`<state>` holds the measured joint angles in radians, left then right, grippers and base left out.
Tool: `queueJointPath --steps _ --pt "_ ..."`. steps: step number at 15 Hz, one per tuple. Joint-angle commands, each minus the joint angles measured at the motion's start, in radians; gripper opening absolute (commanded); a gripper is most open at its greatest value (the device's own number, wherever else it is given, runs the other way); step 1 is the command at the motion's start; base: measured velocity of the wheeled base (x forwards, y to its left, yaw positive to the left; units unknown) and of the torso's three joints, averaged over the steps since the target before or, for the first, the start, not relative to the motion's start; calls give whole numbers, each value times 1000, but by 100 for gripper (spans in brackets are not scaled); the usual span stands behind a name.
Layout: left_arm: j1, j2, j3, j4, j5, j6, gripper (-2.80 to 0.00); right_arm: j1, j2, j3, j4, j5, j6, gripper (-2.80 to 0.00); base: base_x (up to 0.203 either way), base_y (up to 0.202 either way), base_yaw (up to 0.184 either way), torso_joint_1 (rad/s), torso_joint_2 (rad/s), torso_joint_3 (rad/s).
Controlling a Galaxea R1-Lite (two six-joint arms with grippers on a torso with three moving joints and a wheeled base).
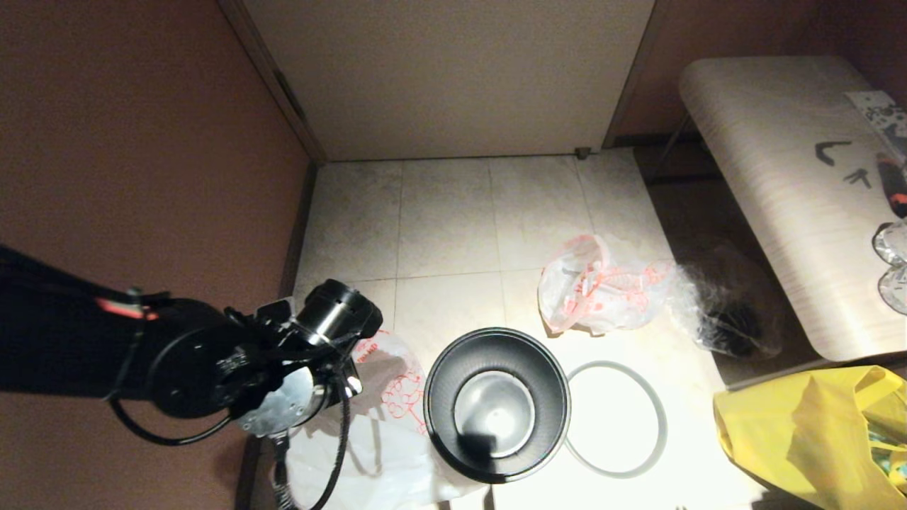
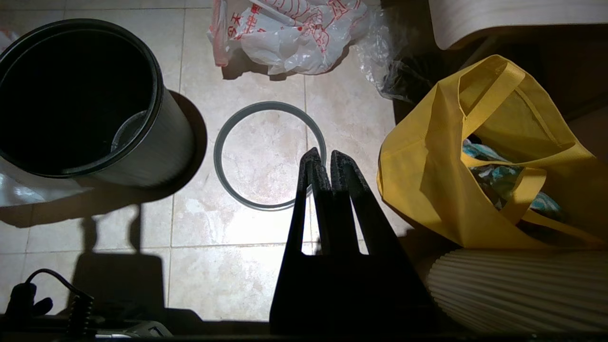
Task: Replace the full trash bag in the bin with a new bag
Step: Put the new garbage bag on the trash can
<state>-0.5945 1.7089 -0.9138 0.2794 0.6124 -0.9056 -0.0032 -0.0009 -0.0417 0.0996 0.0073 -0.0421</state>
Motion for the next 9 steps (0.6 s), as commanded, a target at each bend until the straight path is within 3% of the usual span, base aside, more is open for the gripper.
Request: queueJointPath --steps 1,4,9 --pt "-82 -215 41 49 3 -13 -280 0 1 -24 -6 0 -1 -280 0 0 0 0 0 0" --pt "-244 -291 21 134 0 -47 -280 0 1 9 -6 0 -1 -280 0 0 0 0 0 0" --pt "-325 -117 -218 145 2 -57 -280 0 1 9 -6 0 -1 -280 0 0 0 0 0 0"
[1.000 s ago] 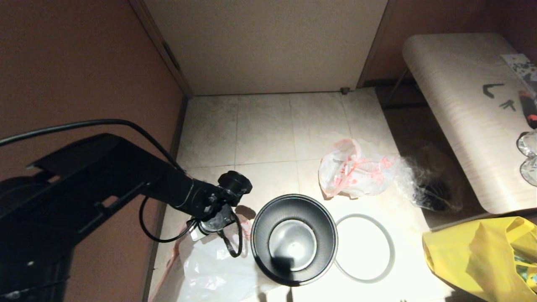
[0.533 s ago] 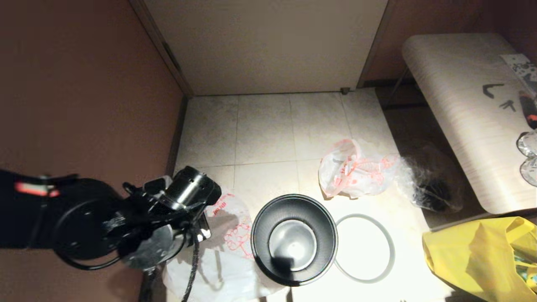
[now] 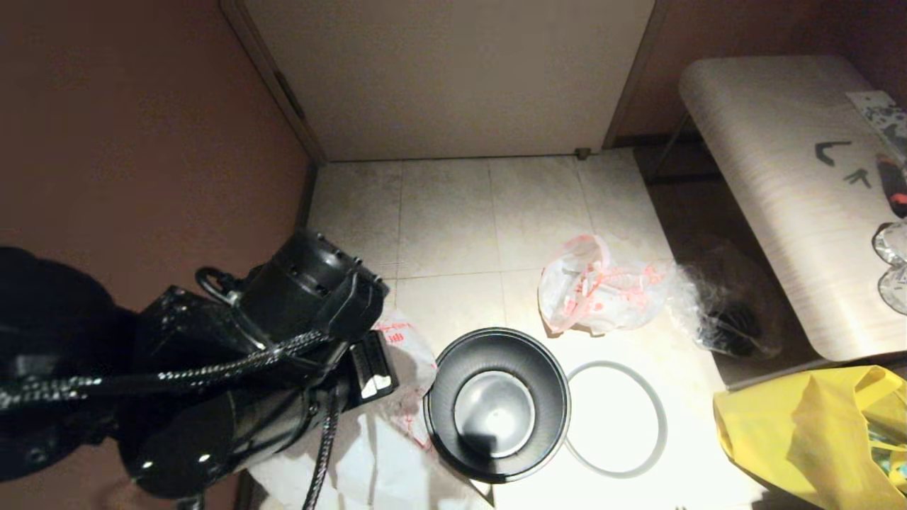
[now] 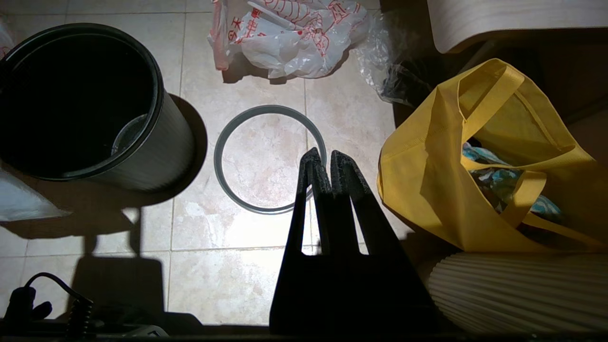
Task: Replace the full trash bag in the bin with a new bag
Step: Put the new garbage bag on the trash can
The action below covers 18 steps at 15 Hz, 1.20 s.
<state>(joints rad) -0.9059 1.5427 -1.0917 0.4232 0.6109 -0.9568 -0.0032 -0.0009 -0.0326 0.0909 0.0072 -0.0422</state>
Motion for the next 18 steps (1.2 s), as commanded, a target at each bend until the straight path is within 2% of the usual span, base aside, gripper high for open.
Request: queueJointPath --steps 1,6,10,14,18 --pt "-27 96 -94 1 4 -4 -280 0 1 0 3 0 -1 -280 0 0 0 0 0 0" --pt "-38 385 -216 0 6 -2 -280 0 1 -1 3 0 -1 -280 0 0 0 0 0 0" --pt "28 554 -300 -8 1 3 -280 0 1 0 3 0 -1 -280 0 0 0 0 0 0" --pt "104 666 -405 -32 -26 67 -280 0 1 0 3 0 -1 -280 0 0 0 0 0 0" --pt "115 787 -579 -42 -35 132 -280 0 1 0 3 0 -1 -280 0 0 0 0 0 0"
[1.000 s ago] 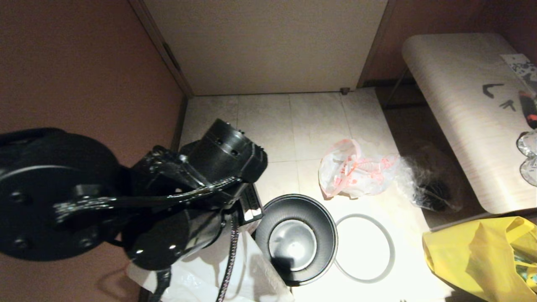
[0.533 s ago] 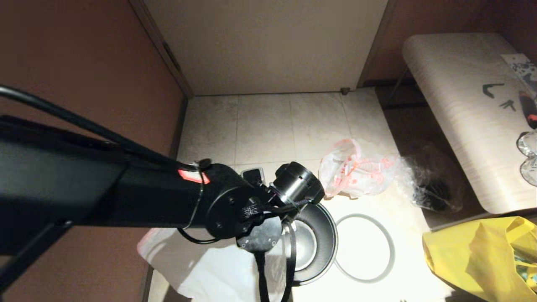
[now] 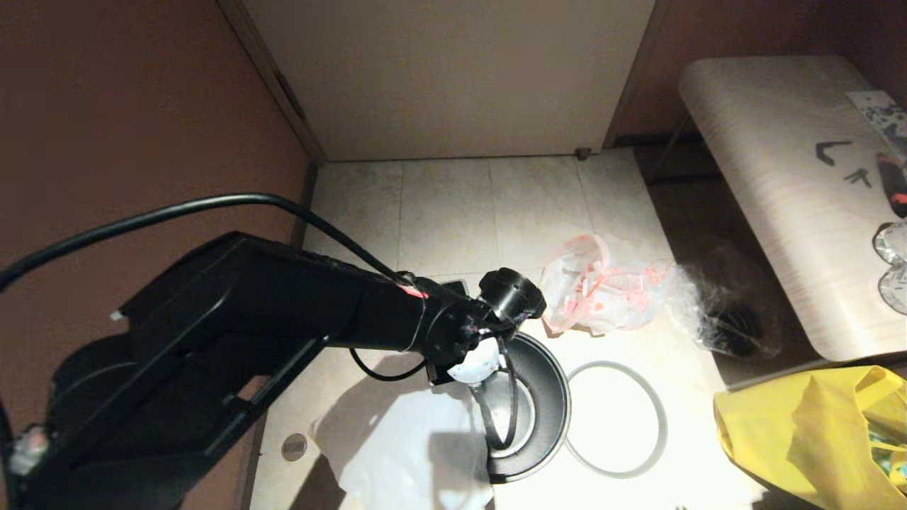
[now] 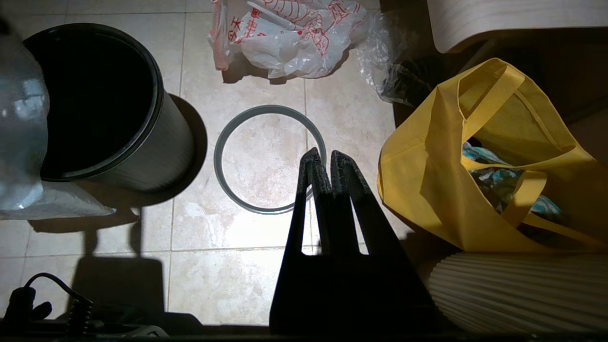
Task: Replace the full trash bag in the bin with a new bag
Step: Put the new garbage bag on the trash can
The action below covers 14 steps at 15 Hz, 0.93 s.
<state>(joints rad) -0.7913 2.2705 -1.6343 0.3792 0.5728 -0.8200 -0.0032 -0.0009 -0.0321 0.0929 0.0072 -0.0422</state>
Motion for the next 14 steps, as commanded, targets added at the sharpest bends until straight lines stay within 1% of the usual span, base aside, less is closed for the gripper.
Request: queueJointPath --steps 1,2,3,5,7,8,9,10,11,12,14 --pt "-2 87 -94 4 3 7 -280 0 1 0 1 0 -1 -280 0 0 0 0 0 0" --pt "-5 122 -160 7 3 24 -280 0 1 0 1 0 -1 -280 0 0 0 0 0 0" --pt "-9 168 -202 10 4 51 -280 0 1 0 1 0 -1 -280 0 0 0 0 0 0" --pt "-7 262 -255 11 24 86 -280 0 1 0 1 0 -1 -280 0 0 0 0 0 0" --pt "17 344 -298 8 49 109 -280 0 1 0 1 0 -1 -280 0 0 0 0 0 0" --pt "32 371 -307 -2 54 138 -280 0 1 0 1 0 -1 -280 0 0 0 0 0 0" --pt "45 393 -310 -37 56 170 -280 0 1 0 1 0 -1 -280 0 0 0 0 0 0" --pt "58 414 -310 -107 61 209 -280 0 1 0 1 0 -1 -280 0 0 0 0 0 0" --pt "71 437 -311 -162 82 255 -280 0 1 0 1 0 -1 -280 0 0 0 0 0 0" --pt "77 455 -311 -191 109 287 -280 0 1 0 1 0 -1 -280 0 0 0 0 0 0" --pt "76 478 -311 -212 132 310 -280 0 1 0 1 0 -1 -280 0 0 0 0 0 0"
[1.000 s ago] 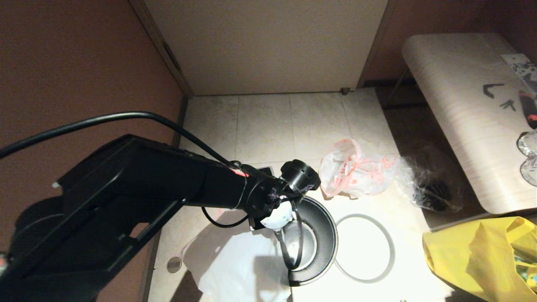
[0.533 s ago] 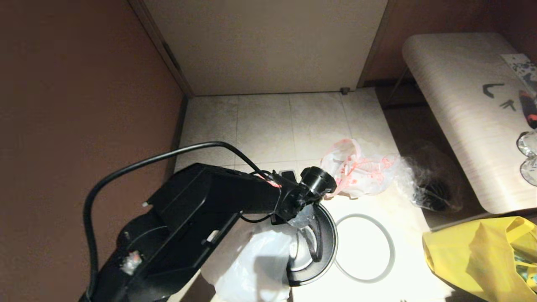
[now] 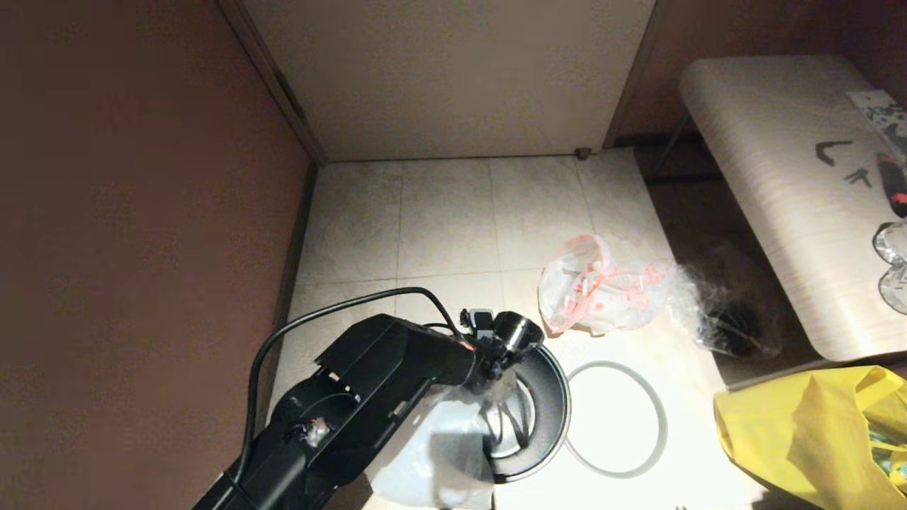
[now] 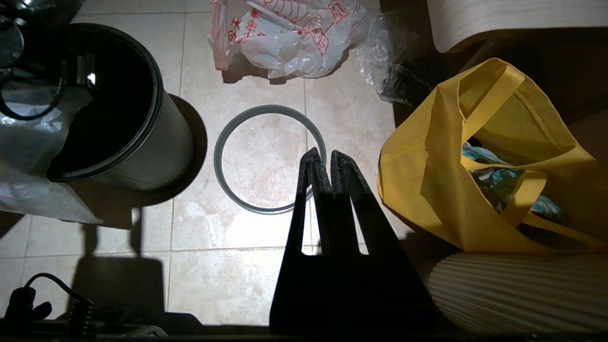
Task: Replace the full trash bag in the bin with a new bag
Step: Put the new garbage bag on the trash can
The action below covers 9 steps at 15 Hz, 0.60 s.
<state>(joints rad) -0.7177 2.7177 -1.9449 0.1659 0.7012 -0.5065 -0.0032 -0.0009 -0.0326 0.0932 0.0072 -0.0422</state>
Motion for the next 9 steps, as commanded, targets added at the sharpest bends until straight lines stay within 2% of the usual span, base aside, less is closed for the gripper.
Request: queueJointPath --steps 1,6,7,9 --pt "1 42 0 -8 11 5 -280 0 1 0 0 0 -1 -280 0 0 0 0 0 0" --pt "16 136 1 -141 93 113 -280 0 1 0 0 0 -1 -280 0 0 0 0 0 0" --pt "18 132 0 -140 95 114 0 0 1 -1 0 0 -1 -280 0 0 0 0 0 0" --pt "20 100 5 -136 96 114 0 0 1 0 0 0 -1 -280 0 0 0 0 0 0"
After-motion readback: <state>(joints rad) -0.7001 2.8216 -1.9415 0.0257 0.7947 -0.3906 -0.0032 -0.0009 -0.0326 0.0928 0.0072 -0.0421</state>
